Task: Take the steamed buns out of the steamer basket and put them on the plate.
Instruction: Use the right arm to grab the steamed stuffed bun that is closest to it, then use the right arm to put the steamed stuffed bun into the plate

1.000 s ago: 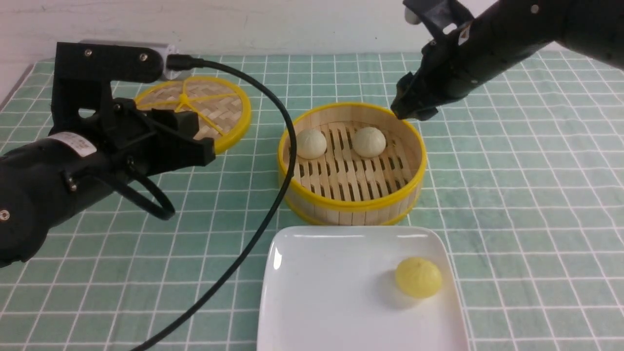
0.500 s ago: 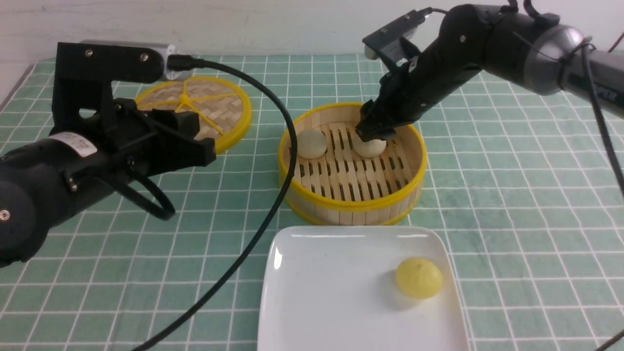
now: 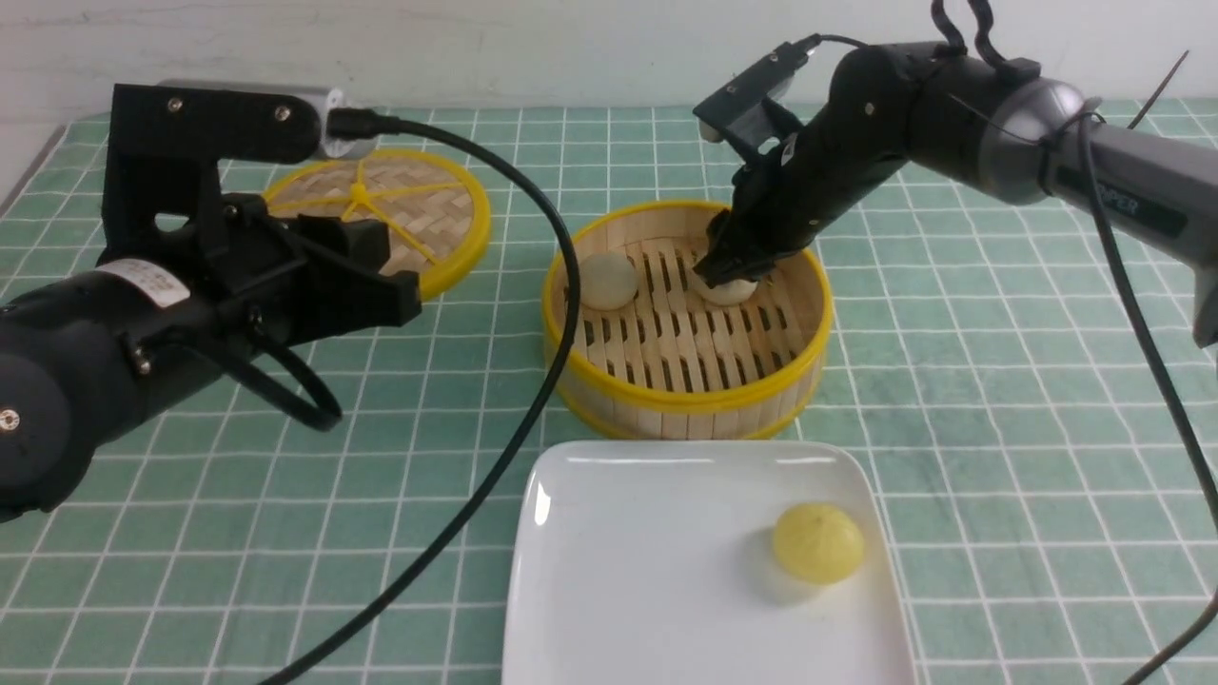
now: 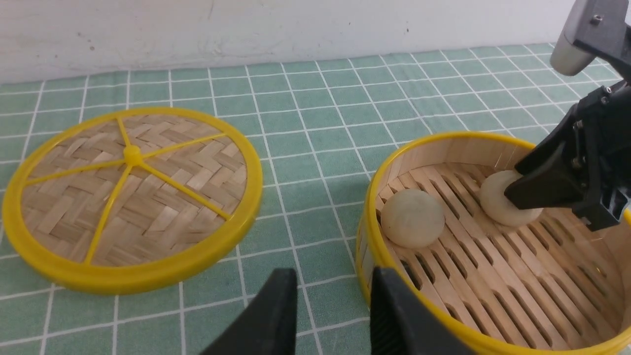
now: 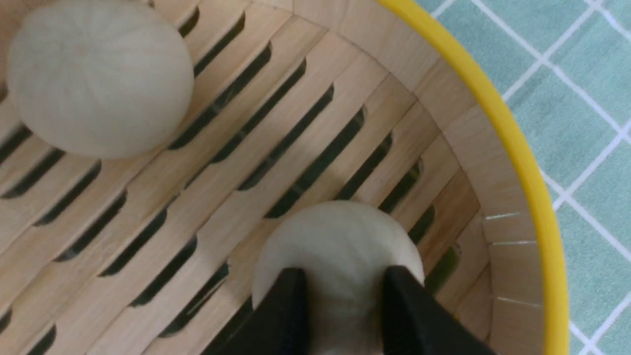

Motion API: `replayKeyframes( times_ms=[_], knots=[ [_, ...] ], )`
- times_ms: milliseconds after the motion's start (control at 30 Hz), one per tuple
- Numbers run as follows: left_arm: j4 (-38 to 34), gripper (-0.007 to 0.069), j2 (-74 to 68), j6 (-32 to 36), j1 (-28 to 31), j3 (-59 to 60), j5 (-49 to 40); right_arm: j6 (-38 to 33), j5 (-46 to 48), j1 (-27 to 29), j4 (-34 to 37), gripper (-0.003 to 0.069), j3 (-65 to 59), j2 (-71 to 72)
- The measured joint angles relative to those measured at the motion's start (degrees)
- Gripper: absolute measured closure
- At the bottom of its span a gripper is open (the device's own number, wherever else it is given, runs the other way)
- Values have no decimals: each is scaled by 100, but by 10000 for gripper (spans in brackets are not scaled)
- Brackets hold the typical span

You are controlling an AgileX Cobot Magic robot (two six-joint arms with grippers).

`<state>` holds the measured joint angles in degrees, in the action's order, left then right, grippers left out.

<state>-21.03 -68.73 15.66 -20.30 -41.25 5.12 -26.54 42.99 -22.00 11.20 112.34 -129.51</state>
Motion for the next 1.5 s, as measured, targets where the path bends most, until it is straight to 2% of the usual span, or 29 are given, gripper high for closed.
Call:
replayKeyframes(
  times_ms=[133, 367, 733, 1033, 1100, 1233, 1367, 1400, 1500],
  knots=[
    [0, 379, 0, 0, 0, 0, 0, 0, 113, 0, -53, 636, 9, -27],
    [0, 379, 0, 0, 0, 0, -2, 0, 125, 0, -53, 636, 12, 90],
    [0, 379, 0, 0, 0, 0, 155, 0, 758, 0, -25, 636, 12, 1622],
    [0, 379, 0, 0, 0, 0, 296, 0, 2692, 0, 788, 636, 12, 2461],
    [0, 379, 0, 0, 0, 0, 296, 0, 2831, -11, 962, 636, 12, 2466],
    [0, 379, 0, 0, 0, 0, 307, 23, 2852, -156, 977, 635, -124, 2485],
    [0, 379, 0, 0, 0, 0, 338, 144, 2846, -555, 964, 635, -474, 2589],
    [0, 379, 0, 0, 0, 0, 327, 221, 2846, -872, 907, 635, -769, 2711],
    [0, 379, 0, 0, 0, 0, 271, 264, 2839, -1321, 674, 635, -1406, 2902]
  ],
)
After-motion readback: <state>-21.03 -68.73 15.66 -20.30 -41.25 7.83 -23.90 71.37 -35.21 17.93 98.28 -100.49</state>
